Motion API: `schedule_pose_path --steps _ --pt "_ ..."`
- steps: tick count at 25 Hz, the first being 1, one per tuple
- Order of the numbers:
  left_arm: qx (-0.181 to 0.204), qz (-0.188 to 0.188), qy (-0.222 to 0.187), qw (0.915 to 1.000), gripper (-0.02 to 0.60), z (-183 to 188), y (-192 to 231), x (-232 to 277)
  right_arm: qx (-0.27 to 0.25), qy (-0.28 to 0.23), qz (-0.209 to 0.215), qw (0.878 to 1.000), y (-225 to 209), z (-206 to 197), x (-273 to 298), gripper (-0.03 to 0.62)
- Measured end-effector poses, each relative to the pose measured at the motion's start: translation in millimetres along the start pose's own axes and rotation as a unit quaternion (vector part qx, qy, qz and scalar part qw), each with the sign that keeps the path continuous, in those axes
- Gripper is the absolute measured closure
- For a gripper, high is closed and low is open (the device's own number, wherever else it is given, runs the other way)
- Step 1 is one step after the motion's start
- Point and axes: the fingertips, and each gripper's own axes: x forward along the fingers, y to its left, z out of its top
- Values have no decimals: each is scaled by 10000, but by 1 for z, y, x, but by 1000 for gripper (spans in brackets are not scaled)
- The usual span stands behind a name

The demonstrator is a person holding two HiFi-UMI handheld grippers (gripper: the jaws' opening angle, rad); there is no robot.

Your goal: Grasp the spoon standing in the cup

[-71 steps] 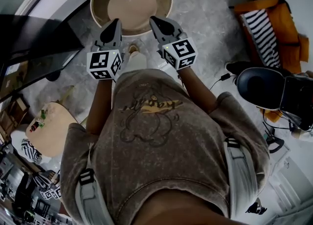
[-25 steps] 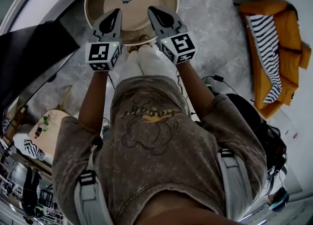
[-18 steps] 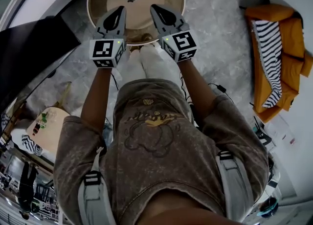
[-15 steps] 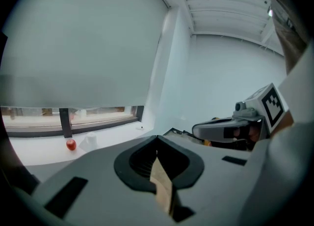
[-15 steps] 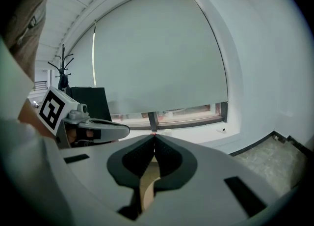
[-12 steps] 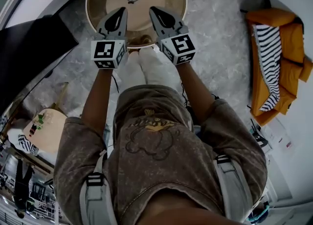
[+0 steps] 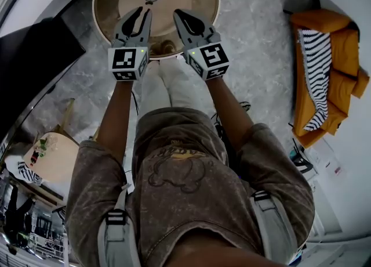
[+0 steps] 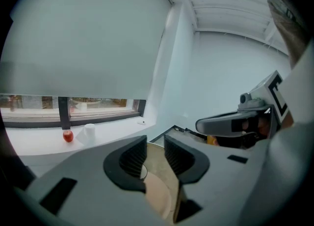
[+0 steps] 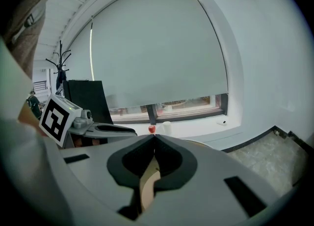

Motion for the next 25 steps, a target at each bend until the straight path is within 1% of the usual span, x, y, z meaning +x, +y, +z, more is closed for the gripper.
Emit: schedule_pose_path --steps 1,2,4,12,17,22,25 --pt "-16 25 -11 10000 439 -1 1 1 0 8 5 10000 -1 0 0 576" --pt "-34 55 -13 10000 389 -2 1 3 3 14 8 10000 -1 0 0 576" --pt "-75 102 41 9999 349 -6 4 5 14 20 17 10000 -2 -1 1 576" --pt "-178 127 358 9991 348 -32 9 10 45 27 31 10000 -3 -2 -1 576" --pt "-252 157 627 9976 348 -63 18 25 72 85 5 9999 -4 -7 -1 576" --pt "-496 244 867 9947 350 -95 30 45 96 91 -20 9999 -3 -8 -5 576" --pt "-520 301 1040 9928 350 -112 35 60 123 108 -8 9999 -5 -11 -7 576"
